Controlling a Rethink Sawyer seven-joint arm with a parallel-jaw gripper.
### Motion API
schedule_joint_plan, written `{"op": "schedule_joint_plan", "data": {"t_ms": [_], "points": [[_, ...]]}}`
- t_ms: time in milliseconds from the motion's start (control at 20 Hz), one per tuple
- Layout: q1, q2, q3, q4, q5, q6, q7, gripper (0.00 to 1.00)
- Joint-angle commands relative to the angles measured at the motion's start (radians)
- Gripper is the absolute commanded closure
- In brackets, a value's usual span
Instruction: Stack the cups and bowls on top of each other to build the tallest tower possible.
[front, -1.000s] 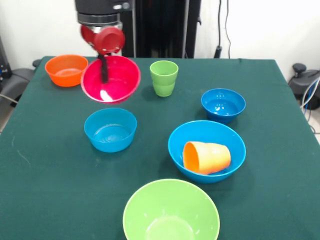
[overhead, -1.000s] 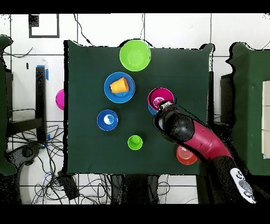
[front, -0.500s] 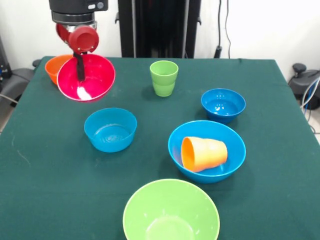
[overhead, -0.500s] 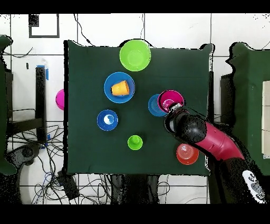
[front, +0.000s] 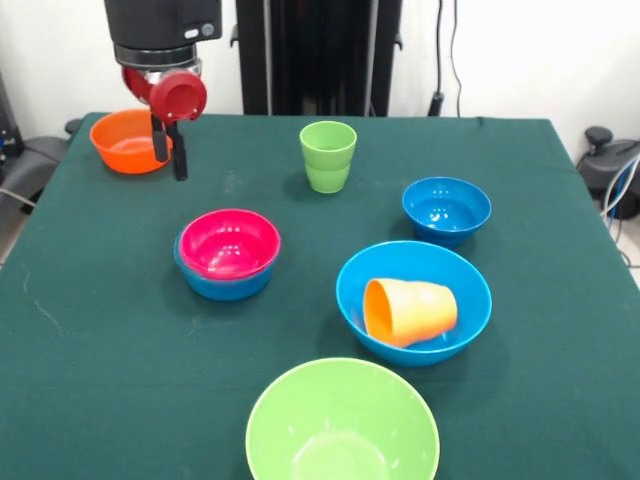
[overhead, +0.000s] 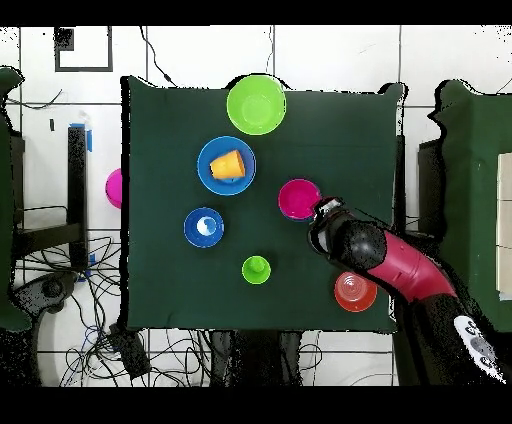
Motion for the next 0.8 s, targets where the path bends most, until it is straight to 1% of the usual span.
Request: {"op": "schedule_joint_plan", "data": {"t_ms": [50,300,500,700,800], "points": [[0.015,0.057,0.101,0.011,-0.056,-0.013,-0.019,0.00],[0.013,0.064,0.114,0.018,-0.048,-0.024,-0.006,0.00],[0.018,0.084,0.131,0.017,-0.036,-0.043,0.010,0.00],[0.051,0.087,0.133,0.012,-0.007,-0.048,0.051,0.00],[0.071,0.094,0.134,0.012,0.011,-0.072,0.085,0.00]]}}
